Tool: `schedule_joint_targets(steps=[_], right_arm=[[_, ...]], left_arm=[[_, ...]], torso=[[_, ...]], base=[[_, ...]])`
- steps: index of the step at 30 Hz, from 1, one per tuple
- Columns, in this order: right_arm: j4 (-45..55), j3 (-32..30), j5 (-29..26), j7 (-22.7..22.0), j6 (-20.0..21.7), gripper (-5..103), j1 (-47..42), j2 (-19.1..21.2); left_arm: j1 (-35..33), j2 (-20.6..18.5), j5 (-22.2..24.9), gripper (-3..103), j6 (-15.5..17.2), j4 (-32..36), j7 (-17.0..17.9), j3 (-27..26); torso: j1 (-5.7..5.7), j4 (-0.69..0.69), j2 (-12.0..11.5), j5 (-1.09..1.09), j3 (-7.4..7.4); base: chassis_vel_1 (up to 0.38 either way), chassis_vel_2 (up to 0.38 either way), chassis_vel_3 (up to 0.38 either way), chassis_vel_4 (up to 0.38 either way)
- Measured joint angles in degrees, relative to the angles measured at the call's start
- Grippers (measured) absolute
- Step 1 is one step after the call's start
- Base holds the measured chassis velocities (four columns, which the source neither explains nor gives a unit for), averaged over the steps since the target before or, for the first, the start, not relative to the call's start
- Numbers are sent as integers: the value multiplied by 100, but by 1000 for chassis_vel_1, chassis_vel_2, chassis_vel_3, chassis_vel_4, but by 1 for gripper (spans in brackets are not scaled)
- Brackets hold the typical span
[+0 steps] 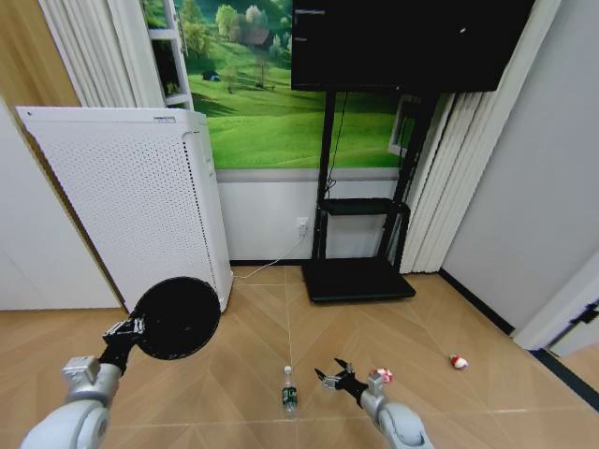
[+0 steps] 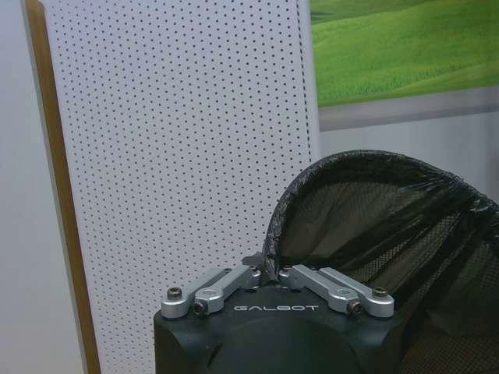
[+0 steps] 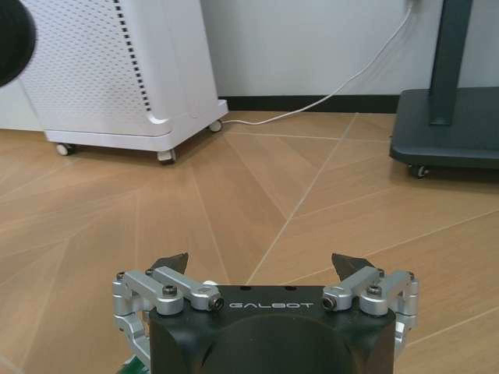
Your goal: Pick up the trash bin and place the garbage on the floor into it.
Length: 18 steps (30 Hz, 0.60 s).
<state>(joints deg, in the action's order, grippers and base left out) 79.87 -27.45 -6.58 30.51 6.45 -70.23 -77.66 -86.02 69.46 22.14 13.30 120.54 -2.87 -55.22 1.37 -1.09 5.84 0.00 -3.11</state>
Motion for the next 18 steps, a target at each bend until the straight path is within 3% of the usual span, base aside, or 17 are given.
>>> schedule_joint_targets(steps=[5, 12, 14, 15, 16, 18], right_arm=[[85, 42, -78, -313, -31, 100, -13, -73], [45, 229, 132, -372, 80, 100, -111, -103], [19, 291, 161, -596, 134, 100, -108, -139], [-10, 381, 187, -938, 315, 100, -90, -207], [-10, 381, 187, -938, 315, 100, -90, -207], [-59, 572, 200, -1421, 605, 100, -53, -325]], left_arm=[[-63, 31, 5, 3, 34, 76, 3, -11], [-85, 75, -28, 3, 55, 88, 16, 23], [-84, 75, -28, 3, 66, 90, 34, 32], [-80, 75, -29, 3, 72, 90, 45, 42], [-80, 75, -29, 3, 72, 90, 45, 42], [-77, 93, -33, 3, 75, 91, 47, 63]], torso=[[0, 0, 0, 0, 0], [0, 0, 0, -1, 0], [0, 0, 0, -1, 0], [0, 0, 0, -1, 0], [0, 0, 0, -1, 0], [0, 0, 0, 0, 0]], base=[[0, 0, 0, 0], [0, 0, 0, 0], [0, 0, 0, 0], [0, 0, 0, 0], [0, 0, 0, 0], [0, 0, 0, 0]])
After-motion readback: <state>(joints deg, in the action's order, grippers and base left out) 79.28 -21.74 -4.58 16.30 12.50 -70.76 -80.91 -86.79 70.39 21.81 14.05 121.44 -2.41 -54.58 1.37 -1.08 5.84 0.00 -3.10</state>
